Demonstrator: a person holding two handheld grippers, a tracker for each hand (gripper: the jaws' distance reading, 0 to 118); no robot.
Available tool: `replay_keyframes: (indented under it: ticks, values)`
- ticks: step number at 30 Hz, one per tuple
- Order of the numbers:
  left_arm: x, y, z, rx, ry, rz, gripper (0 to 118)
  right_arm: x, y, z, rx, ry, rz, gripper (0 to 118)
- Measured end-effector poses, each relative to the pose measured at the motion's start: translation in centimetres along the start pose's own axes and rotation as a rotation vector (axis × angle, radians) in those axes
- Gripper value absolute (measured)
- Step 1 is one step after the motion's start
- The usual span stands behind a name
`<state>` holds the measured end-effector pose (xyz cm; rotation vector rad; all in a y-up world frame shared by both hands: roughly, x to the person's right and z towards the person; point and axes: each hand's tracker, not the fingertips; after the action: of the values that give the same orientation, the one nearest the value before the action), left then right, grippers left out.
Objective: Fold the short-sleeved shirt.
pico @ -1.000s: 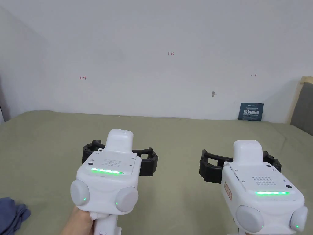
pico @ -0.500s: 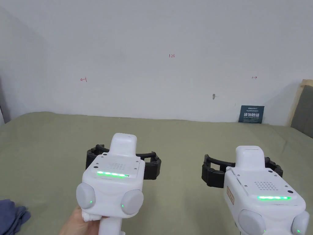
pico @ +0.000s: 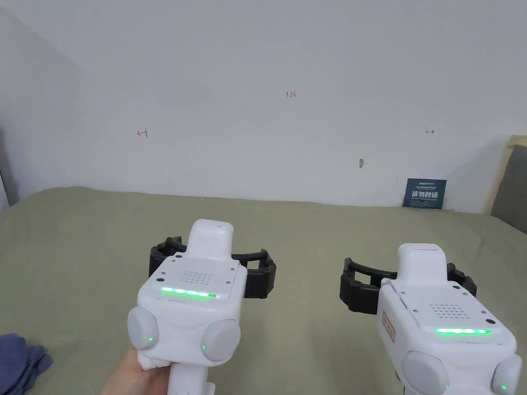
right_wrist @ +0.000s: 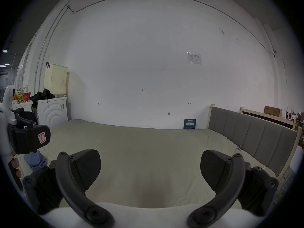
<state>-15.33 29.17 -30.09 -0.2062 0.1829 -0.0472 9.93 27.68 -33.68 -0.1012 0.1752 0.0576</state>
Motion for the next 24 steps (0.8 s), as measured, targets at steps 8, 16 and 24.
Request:
replay_keyframes:
  ticks: [8,16,24]
  values:
    - [0.0,0.1,0.3,0.012,0.008,0.0,118,-0.1,0.2,0.0,0.005,-0.002,-0.003,118]
    - [0.3,0.4,0.7,0.009,0.04,-0.007,118,0.0,0.2,-0.1,0.002,-0.004,-0.002,118]
    - [0.4,1.0,0.9,-0.017,0.068,-0.017,118,-0.1,0.4,0.0,0.011,-0.006,-0.013,118]
